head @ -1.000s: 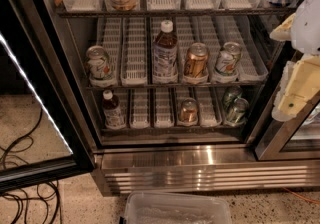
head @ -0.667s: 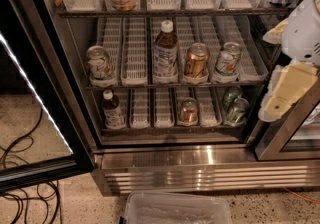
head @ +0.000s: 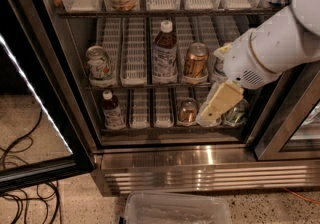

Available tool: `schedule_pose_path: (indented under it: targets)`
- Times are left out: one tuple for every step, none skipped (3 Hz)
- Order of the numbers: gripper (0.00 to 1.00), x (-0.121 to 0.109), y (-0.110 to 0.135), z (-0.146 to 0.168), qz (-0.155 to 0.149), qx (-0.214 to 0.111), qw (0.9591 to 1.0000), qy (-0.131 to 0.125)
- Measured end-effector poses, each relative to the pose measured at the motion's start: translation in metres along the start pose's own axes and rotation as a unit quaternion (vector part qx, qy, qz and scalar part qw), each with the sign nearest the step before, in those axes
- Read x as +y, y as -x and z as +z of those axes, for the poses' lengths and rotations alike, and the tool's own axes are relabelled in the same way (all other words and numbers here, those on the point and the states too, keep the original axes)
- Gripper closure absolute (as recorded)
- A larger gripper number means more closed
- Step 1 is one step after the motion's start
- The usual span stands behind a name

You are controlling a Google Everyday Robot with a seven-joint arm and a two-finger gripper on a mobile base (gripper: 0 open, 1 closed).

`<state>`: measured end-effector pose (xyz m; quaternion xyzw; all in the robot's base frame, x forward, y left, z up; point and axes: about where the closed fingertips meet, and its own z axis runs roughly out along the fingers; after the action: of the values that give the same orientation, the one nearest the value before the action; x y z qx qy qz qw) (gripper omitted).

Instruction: Pick 7up can from middle shelf of fridge

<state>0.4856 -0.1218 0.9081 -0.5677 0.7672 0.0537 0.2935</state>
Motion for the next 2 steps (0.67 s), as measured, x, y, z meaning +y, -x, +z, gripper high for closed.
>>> schedule_pose_path:
  targets:
    - [0.00,-0.0155,0.0127,-0.0013,-0.001,-0.021,0.9992,-0.033]
    - [0.00,-0.0155,0.0127,-0.0012,-0.001,-0.021,0.9992,-0.033]
